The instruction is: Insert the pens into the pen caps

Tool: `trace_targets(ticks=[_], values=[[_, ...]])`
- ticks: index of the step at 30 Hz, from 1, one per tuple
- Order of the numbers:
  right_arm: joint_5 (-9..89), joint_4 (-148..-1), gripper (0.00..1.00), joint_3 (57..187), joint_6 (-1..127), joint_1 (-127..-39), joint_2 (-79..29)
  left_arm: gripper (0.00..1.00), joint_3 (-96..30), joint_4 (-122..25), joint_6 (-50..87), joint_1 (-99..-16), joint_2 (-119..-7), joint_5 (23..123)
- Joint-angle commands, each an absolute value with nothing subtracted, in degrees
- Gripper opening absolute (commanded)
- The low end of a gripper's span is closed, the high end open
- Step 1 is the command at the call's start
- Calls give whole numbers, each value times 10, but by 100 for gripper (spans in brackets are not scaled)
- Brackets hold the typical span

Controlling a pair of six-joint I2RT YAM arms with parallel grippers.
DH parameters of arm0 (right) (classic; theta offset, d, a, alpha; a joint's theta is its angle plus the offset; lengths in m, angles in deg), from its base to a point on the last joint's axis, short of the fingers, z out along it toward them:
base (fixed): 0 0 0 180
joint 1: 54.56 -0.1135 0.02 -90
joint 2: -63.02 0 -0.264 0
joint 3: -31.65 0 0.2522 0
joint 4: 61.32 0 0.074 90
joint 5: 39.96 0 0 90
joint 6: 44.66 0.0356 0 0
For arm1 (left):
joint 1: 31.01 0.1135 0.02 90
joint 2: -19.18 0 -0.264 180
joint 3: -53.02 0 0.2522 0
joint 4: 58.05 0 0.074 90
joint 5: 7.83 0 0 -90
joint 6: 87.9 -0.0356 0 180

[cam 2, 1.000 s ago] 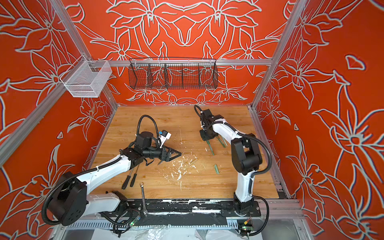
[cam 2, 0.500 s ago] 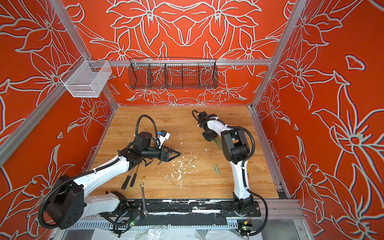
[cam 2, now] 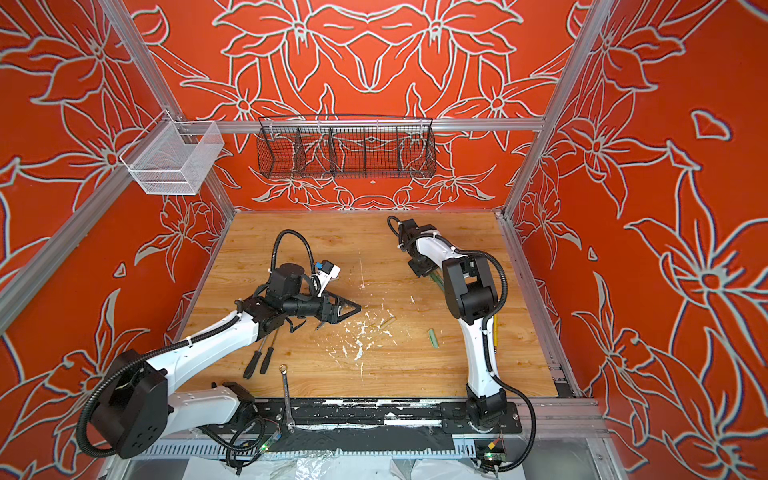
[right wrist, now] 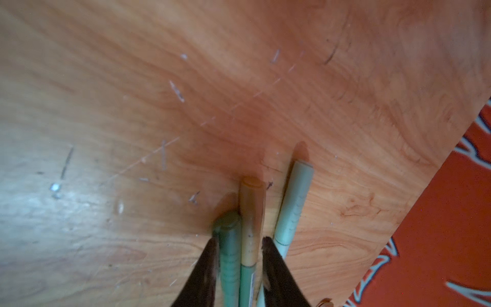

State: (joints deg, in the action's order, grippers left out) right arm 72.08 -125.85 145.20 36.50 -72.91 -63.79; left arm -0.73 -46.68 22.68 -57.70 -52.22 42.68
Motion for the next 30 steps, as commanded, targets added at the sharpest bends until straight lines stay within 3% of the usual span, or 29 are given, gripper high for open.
trace_targets(ticks=[1, 7, 13, 16, 19, 25, 30], values=[[710, -1279, 40, 1465, 371, -727, -632, 97, -17, -466, 218, -577, -513, 429], [624, -1273, 60, 1429, 407, -728, -566, 97, -18, -446, 223, -577, -503, 461], [513, -1233, 67, 1341, 450, -737, -472, 97, -31, -364, 229, -576, -490, 582], [423, -1188, 77, 1283, 445, -753, -423, 97, -30, -334, 241, -571, -474, 645], [298, -1109, 80, 1216, 422, -780, -385, 97, -21, -310, 274, -560, -443, 724], [203, -1047, 81, 1215, 433, -855, -429, 97, -17, -221, 318, -524, -384, 847], [168, -1025, 81, 1287, 464, -908, -524, 97, 1, -188, 332, -497, -316, 872]])
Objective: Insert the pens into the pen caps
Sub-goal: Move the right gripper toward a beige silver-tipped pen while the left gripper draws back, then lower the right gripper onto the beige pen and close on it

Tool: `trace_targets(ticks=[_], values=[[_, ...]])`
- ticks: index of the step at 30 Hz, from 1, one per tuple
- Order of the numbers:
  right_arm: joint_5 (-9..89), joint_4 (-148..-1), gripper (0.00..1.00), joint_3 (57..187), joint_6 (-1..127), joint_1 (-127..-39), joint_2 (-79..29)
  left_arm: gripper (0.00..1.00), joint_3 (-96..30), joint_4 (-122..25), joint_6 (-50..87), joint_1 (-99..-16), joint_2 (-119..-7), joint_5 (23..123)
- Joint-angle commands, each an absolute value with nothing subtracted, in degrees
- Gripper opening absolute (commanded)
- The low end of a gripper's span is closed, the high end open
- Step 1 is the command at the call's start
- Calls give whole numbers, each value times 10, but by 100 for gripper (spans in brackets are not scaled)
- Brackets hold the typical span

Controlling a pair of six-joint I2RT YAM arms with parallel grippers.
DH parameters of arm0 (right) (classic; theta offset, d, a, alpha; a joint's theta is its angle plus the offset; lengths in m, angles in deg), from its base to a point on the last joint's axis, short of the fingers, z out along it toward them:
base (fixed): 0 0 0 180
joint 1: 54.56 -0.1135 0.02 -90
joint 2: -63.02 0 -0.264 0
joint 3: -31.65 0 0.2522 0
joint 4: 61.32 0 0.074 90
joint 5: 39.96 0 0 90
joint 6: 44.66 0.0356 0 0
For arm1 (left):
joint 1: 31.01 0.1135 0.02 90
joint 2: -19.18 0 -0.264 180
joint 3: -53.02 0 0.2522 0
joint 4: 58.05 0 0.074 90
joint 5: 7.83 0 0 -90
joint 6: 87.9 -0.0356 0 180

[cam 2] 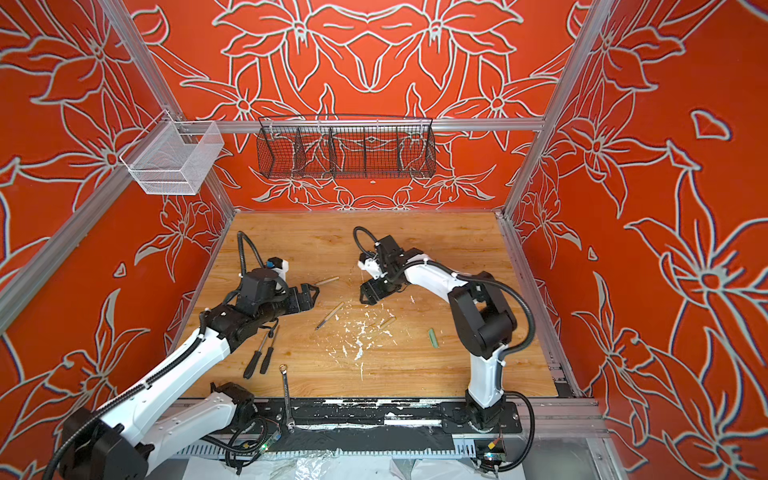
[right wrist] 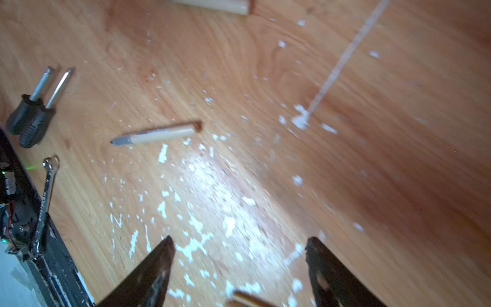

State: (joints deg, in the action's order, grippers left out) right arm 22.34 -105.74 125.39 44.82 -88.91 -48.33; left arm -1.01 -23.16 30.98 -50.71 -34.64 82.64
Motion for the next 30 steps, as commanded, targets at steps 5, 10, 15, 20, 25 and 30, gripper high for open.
trace_targets(ticks=[5, 10, 15, 20, 25, 30], values=[[137, -1020, 81, 1350, 444, -945, -583, 97, 10, -158, 333, -483, -259, 884], [134, -1058, 80, 1389, 382, -957, -604, 97, 7, -124, 331, -469, -223, 887], [112, -1080, 81, 1428, 353, -959, -628, 97, 7, -116, 332, -461, -199, 894], [107, -1157, 81, 1510, 323, -968, -687, 97, -2, -110, 327, -456, -200, 891], [144, -1224, 80, 1549, 280, -987, -717, 97, -2, -107, 324, -454, -191, 890], [175, -1247, 79, 1538, 257, -998, -721, 97, 6, -117, 326, -452, -191, 886]])
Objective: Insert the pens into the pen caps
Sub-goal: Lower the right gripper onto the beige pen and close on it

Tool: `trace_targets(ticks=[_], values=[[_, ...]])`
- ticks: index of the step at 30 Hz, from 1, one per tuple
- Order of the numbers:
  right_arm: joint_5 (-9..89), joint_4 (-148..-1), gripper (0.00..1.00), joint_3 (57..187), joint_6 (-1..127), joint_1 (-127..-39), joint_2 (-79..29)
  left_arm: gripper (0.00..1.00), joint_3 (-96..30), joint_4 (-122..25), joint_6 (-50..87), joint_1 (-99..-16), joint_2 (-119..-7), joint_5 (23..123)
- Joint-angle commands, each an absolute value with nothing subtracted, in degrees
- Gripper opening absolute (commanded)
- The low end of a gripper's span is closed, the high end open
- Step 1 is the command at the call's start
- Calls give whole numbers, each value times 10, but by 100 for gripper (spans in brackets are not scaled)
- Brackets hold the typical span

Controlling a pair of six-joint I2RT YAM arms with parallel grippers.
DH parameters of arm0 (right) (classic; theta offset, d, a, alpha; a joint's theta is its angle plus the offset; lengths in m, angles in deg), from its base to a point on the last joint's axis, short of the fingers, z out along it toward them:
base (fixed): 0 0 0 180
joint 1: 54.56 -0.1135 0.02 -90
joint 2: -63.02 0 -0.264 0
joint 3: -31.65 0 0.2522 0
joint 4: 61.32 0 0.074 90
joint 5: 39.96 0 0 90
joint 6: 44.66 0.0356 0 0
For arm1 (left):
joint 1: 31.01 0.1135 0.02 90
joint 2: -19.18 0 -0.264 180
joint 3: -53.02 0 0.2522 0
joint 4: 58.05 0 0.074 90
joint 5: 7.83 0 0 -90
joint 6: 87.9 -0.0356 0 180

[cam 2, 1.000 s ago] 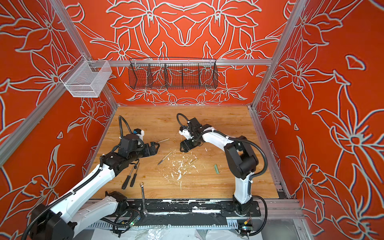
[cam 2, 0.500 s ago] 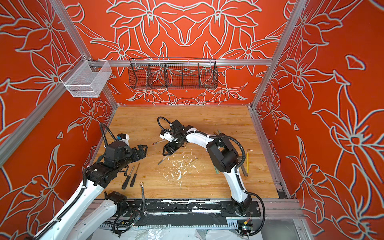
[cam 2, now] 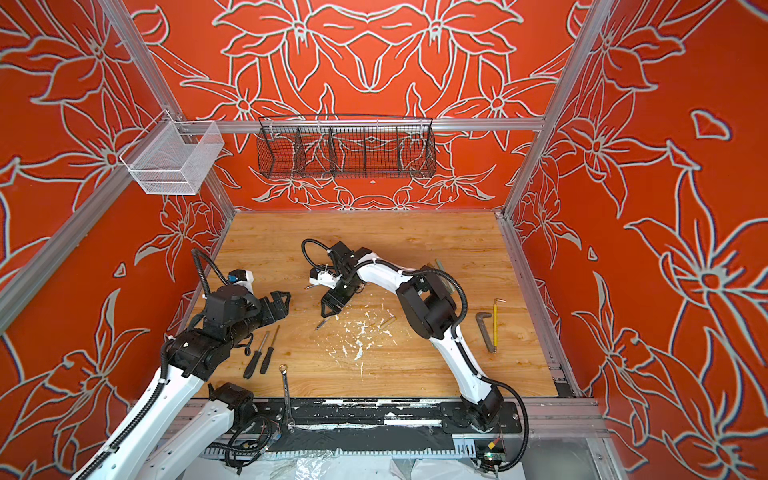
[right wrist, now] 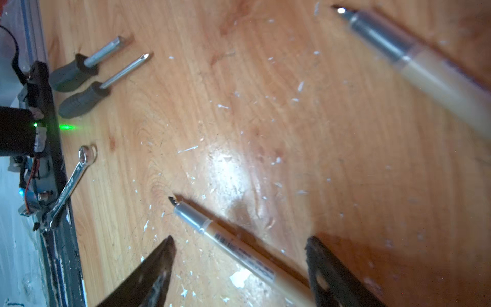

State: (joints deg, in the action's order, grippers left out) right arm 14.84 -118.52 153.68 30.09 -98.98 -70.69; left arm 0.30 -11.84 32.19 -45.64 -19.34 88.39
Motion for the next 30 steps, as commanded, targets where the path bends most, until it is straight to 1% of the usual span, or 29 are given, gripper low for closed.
trace_targets(ticks=[1, 6, 11, 17, 22, 26, 30], values=[[183, -1250, 79, 1534, 254, -1000, -720, 97, 6, -118, 327, -451, -194, 883], [249, -1251, 73, 1500, 234, -1015, -707, 97, 9, -125, 328, -451, -199, 878], [318, -1223, 57, 1462, 226, -1026, -694, 97, 8, -123, 331, -450, -193, 886], [374, -1202, 45, 1428, 203, -1041, -685, 97, 8, -110, 337, -449, -161, 917], [386, -1193, 43, 1393, 179, -1054, -669, 97, 10, -101, 337, -448, -135, 938], [390, -1189, 34, 1380, 178, -1057, -660, 97, 9, -98, 339, -448, -135, 941], [382, -1175, 34, 1385, 187, -1067, -658, 97, 9, -98, 345, -448, -133, 951]])
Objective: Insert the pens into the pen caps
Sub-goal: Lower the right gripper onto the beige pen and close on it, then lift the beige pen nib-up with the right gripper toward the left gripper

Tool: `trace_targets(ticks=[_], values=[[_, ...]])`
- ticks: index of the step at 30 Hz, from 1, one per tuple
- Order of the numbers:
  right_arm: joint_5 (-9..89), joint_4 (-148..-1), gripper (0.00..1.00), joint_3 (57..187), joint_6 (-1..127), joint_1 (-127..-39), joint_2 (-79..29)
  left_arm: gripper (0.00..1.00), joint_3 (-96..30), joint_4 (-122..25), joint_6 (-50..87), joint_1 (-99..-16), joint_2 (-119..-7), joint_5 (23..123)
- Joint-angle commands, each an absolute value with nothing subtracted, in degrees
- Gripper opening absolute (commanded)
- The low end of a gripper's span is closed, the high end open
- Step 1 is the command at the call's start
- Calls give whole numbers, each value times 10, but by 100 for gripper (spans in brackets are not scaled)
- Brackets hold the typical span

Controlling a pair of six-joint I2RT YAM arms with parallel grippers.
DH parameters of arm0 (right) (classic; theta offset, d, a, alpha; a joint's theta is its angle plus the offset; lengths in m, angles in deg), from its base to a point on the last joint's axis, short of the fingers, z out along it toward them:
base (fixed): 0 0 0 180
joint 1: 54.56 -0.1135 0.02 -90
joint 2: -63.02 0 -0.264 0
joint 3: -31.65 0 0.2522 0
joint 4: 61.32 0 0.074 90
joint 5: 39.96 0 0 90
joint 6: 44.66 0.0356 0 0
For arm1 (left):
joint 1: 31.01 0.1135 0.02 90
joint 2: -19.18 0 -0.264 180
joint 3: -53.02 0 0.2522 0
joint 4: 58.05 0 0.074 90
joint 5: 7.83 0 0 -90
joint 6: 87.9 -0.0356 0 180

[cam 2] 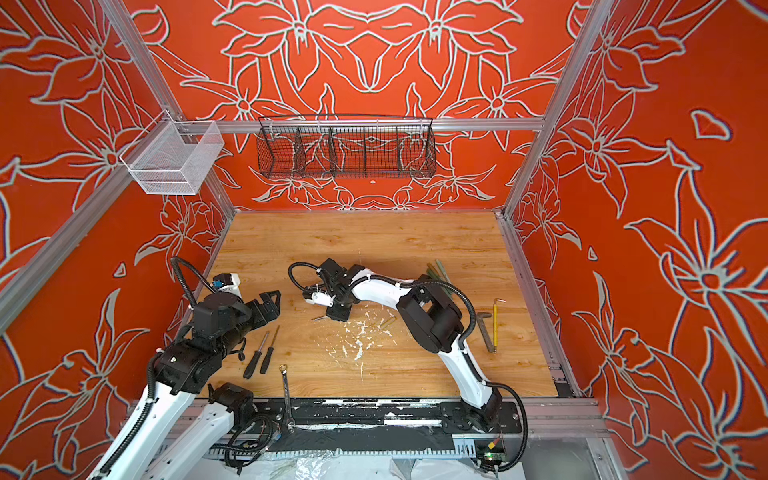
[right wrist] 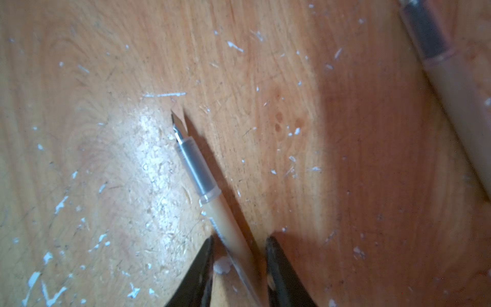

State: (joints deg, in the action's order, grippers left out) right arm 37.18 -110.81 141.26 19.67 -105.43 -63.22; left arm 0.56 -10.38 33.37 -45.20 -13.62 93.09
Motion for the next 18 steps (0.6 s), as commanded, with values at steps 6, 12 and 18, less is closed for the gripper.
trace_targets(ticks=[6, 12, 18], values=[[389, -1182, 33, 1423, 185, -1094, -689, 97, -3, -85, 339, -447, -112, 977], [421, -1207, 26, 1452, 181, -1119, -718, 97, -8, -73, 329, -446, -92, 999], [436, -1222, 17, 1463, 198, -1126, -730, 97, -12, -81, 319, -446, -90, 997]])
